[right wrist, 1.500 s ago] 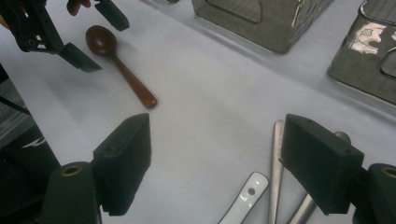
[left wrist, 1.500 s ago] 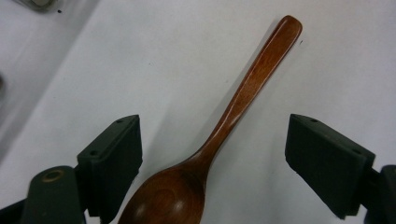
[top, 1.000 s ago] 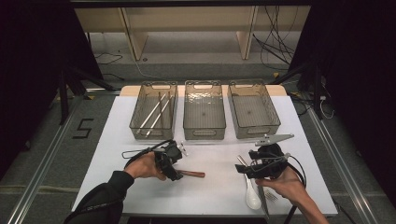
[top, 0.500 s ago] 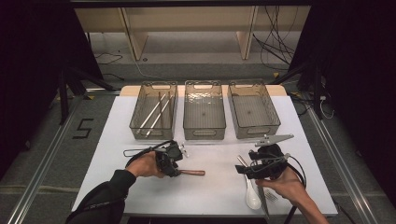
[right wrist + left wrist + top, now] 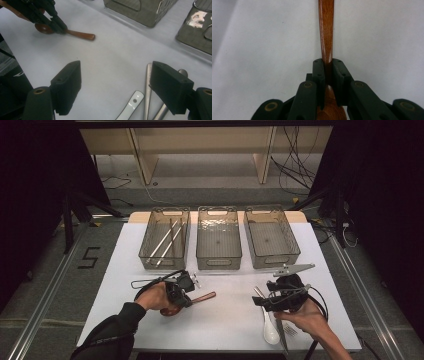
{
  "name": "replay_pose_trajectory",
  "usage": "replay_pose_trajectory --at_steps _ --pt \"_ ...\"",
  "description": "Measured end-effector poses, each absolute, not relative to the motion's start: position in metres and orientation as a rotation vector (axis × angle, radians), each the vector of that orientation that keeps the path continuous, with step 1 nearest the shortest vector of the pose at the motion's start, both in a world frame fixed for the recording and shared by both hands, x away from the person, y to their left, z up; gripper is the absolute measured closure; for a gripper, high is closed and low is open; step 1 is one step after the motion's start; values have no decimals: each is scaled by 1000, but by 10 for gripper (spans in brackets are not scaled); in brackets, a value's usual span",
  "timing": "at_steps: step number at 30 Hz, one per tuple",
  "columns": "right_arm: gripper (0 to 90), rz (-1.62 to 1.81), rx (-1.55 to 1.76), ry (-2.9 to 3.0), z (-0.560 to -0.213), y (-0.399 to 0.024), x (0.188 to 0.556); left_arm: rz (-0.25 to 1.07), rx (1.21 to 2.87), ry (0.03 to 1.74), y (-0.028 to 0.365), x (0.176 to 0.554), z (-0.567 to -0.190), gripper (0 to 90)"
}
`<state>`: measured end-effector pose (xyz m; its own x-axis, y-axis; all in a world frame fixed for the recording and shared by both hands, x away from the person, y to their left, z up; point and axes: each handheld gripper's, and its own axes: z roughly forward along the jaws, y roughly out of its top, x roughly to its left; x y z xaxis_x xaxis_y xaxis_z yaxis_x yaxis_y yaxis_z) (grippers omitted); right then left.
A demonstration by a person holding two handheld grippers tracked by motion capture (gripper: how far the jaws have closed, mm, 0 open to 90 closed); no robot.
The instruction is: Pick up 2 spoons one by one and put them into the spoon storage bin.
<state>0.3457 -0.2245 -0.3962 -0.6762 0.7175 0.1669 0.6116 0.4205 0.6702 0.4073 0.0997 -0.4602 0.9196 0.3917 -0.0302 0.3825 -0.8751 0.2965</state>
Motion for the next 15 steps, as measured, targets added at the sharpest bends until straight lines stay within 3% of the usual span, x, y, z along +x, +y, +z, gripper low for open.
replay_pose_trajectory --at_steps 15 --pt "262 1105 1194 2515 -396 -225 346 31 2637 678 110 413 -435 813"
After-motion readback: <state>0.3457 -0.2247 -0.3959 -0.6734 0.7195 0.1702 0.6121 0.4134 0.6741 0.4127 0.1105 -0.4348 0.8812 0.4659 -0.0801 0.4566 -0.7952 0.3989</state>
